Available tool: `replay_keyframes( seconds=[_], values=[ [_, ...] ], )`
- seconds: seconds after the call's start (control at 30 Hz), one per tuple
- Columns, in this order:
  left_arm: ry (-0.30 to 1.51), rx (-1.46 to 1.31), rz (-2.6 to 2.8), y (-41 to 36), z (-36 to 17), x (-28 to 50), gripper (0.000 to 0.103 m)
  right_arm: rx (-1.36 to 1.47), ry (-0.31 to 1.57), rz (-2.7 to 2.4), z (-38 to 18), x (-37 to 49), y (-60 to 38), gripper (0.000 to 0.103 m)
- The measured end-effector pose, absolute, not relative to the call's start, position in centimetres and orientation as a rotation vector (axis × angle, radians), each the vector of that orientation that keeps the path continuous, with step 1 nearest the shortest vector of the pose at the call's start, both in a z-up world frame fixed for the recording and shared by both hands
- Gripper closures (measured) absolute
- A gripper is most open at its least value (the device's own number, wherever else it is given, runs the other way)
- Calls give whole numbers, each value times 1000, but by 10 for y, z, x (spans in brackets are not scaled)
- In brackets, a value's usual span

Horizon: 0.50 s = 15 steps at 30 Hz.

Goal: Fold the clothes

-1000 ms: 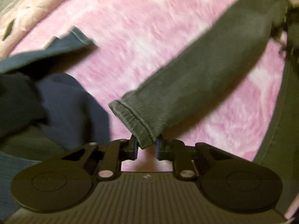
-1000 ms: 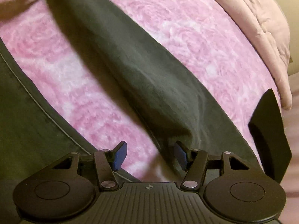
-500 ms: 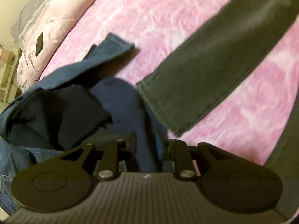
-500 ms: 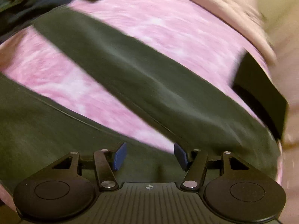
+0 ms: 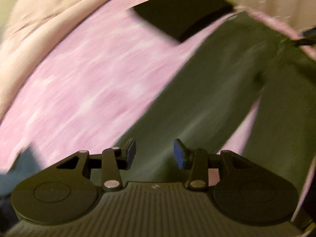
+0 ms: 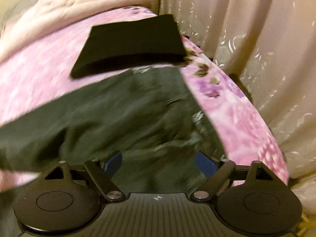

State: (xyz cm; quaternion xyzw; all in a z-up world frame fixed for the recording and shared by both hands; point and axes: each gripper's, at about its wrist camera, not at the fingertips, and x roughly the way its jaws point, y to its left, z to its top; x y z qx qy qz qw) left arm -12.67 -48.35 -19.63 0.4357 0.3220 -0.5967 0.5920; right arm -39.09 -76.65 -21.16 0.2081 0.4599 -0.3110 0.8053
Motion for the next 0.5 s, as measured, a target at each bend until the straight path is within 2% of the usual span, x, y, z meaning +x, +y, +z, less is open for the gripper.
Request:
replay_keyframes(
  seconds=[0.07, 0.27, 0.33, 0.37, 0.4, 0.43, 0.5],
  values=[
    [735, 1029, -1488, -518, -204, -176, 66, 503, 980, -610, -222, -395, -804, 45],
    [648, 1138, -1733, -587, -240, -298, 64, 578, 1026, -320, -270, -384, -863, 45],
    [631, 1182, -1777, -599, -252, -320, 64, 597, 1036, -267, -280, -384, -870, 64],
    [623, 1203, -1786, -603, -256, -327, 64, 609, 1038, -254, -280, -386, -874, 70],
    [616, 1224, -1793, -608, -260, -335, 64, 624, 1045, -238, -276, -388, -876, 84],
    [616, 1233, -1795, -612, -261, -339, 64, 615, 1053, -222, -268, -390, -877, 90],
    [625, 1204, -1813, -620, -258, -345, 64, 574, 1050, -194, -243, -395, -879, 90]
  ],
)
